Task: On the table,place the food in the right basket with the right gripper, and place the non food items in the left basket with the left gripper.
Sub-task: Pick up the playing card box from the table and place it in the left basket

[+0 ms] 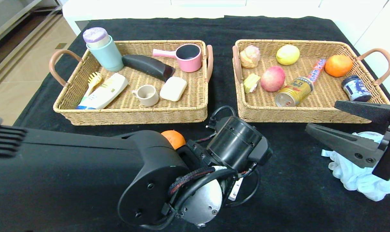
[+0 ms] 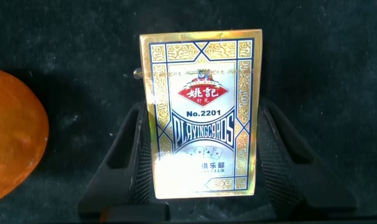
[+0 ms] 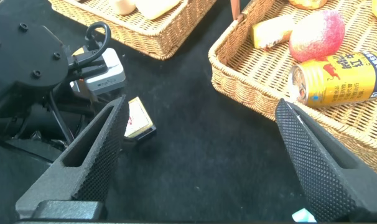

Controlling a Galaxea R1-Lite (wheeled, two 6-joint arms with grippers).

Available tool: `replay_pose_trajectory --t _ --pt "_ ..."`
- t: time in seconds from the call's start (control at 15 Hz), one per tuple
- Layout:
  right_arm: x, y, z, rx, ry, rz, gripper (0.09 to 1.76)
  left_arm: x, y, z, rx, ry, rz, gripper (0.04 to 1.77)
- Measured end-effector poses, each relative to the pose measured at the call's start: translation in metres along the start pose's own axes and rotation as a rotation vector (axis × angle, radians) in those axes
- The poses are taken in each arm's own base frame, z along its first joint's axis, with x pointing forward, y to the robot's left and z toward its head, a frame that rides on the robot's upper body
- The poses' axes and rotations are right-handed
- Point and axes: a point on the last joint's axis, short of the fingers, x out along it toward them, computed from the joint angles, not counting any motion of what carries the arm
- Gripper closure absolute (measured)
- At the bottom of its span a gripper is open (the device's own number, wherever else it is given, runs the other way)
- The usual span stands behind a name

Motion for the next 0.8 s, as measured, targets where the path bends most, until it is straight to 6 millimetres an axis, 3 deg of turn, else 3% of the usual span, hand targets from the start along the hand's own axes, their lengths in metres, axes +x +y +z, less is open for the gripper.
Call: replay_pose_trajectory --t 0.8 --pt "0.0013 -0.0007 -0.0010 -0.006 0.005 -0.003 0.14 -0.0022 -0.0002 0.0017 0.006 -0.002 -0.008 0.78"
